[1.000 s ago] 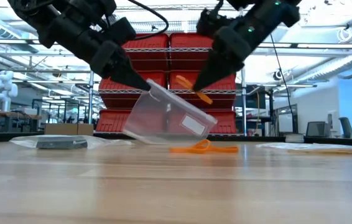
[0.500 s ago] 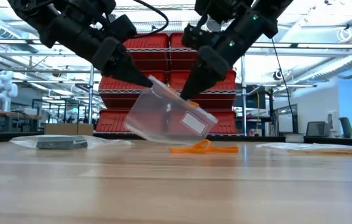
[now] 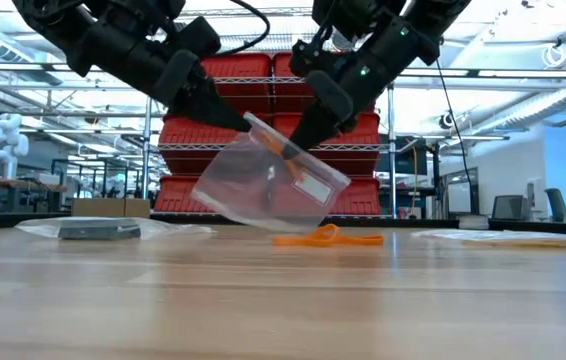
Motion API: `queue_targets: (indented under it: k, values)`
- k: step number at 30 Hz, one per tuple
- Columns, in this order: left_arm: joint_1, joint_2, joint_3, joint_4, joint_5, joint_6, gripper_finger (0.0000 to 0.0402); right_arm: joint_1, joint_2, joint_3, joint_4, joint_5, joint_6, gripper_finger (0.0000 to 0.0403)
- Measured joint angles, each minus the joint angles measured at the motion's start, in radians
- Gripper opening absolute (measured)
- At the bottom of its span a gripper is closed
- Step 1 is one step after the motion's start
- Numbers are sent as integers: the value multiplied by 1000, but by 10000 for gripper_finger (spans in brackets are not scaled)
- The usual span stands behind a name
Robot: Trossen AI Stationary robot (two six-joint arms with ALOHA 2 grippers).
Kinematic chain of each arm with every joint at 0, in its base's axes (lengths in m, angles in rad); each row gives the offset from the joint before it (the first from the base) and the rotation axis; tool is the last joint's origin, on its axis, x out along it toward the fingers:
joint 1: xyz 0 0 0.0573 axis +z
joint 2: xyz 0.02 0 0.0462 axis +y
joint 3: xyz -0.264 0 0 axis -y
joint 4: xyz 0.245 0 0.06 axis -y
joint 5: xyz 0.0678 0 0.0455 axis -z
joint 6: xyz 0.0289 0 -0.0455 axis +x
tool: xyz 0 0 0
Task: Sort rubber bands
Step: Put the orange rubber band into the transparent zip bag
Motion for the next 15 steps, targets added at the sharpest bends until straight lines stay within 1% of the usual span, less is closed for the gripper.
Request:
queue_targets:
  k: [5,7,12,15]
  values:
    - [2,0,0,19,-7,0,0,0,-71,0,-10,0,0,127]
    - [2,0,-8,62,-8,1,0,0,-105,0,-28,0,0,141]
    - [31,0,-67,178,-1,3,0,19,-195,1,-132,-1,14,161]
    - [61,0,-120,272,30,-2,0,51,-215,1,-219,-64,52,164]
